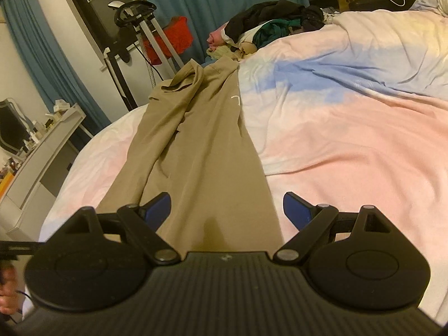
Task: Fold clothes
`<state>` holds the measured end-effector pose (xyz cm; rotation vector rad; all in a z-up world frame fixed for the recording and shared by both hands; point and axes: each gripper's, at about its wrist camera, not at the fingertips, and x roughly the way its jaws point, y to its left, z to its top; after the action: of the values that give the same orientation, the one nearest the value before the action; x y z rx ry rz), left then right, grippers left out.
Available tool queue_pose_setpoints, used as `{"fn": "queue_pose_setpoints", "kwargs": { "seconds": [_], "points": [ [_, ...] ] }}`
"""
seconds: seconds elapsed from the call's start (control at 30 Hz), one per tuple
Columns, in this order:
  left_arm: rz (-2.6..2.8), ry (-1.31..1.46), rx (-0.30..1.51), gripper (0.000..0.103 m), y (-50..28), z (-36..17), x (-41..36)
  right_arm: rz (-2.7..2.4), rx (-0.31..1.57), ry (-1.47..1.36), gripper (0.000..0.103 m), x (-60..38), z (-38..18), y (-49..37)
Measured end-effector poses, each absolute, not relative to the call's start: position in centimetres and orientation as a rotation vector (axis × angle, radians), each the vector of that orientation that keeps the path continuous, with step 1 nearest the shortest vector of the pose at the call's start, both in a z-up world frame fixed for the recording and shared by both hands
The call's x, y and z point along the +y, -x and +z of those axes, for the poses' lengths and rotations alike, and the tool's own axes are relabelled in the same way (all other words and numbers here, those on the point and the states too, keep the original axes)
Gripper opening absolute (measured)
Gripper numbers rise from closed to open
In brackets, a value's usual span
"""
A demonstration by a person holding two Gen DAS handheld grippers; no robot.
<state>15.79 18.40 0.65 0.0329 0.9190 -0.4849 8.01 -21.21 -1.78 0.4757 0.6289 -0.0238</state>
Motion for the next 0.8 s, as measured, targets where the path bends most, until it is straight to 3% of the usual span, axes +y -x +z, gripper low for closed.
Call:
{"fn": "queue_pose_setpoints", "kwargs": {
  "seconds": [0.17,0.3,0.67,0.73,0.8],
  "points": [
    [-0.591,-0.238,0.800,0.003,-11.1,5.5,12.4,-0.028,0.624,-0.492,0.088,-21.6,-1.7,-7.8],
    [-0.690,-0.328,0.777,0.003,-8.0,6.4,7.2,-0.031,0.604,-0.528,0.088,-22.3,-1.4,-7.3],
    [-0.717,-0.344,0.952,0.003,-5.9,-1.7,-1.6,-0.041,0.552,-0.604,0.088,-24.5,-0.6,-6.5],
    [-0.718,-0.283,0.997,0.007,-6.7,-3.3,-1.6,-0.038,0.543,-0.602,0.088,-24.6,-0.5,-6.4],
    [-0.706,-0.209,1.030,0.024,-6.9,-4.0,-1.6,-0.031,0.531,-0.594,0.088,-24.7,-0.2,-6.3]
  ]
}}
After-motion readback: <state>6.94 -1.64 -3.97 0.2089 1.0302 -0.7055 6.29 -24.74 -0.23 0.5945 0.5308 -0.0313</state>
